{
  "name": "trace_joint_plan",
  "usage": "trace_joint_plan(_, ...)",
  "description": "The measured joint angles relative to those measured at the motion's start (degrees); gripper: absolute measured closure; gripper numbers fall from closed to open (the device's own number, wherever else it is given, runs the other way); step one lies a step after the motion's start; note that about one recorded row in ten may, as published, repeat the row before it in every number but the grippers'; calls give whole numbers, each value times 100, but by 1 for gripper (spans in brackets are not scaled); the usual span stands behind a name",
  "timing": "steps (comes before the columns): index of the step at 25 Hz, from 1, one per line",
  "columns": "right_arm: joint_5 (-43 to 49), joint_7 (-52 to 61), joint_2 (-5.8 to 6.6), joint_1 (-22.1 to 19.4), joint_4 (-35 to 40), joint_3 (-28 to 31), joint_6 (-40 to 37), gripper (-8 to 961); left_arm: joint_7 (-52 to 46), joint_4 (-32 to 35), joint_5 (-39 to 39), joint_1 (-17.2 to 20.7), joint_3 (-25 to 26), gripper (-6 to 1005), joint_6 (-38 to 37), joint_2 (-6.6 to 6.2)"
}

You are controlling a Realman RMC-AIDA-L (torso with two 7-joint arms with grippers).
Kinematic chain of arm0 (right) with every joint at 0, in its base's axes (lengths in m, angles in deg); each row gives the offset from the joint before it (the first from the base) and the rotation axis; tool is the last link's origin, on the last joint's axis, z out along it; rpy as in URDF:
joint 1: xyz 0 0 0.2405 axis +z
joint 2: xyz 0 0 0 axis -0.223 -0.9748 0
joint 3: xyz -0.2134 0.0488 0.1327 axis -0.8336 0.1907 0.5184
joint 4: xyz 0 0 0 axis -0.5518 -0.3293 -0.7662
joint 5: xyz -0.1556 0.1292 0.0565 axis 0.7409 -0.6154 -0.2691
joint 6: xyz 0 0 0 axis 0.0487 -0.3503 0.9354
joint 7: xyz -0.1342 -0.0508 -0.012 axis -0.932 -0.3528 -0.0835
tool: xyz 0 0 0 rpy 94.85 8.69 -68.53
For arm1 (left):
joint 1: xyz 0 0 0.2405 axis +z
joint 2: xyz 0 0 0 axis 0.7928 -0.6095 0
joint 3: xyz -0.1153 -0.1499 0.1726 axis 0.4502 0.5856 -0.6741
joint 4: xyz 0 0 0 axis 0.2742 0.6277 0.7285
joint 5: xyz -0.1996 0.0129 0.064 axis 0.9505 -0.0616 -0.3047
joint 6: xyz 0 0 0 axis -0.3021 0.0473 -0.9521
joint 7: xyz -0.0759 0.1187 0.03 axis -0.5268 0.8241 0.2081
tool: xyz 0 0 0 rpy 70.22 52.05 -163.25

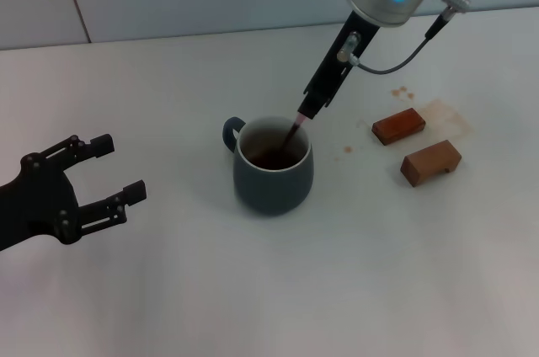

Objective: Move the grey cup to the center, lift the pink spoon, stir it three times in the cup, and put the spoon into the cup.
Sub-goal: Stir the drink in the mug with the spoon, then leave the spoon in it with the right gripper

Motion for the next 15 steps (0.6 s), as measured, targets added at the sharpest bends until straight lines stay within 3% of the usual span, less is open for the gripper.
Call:
trace_joint_plan(6,-165,-169,-6,155,21,49,-488,835,0,-7,0,4,10,165,0,8)
trace_joint_plan(15,-32,71,45,196,4,12,-41,834,0,2,0,18,10,164,0,31)
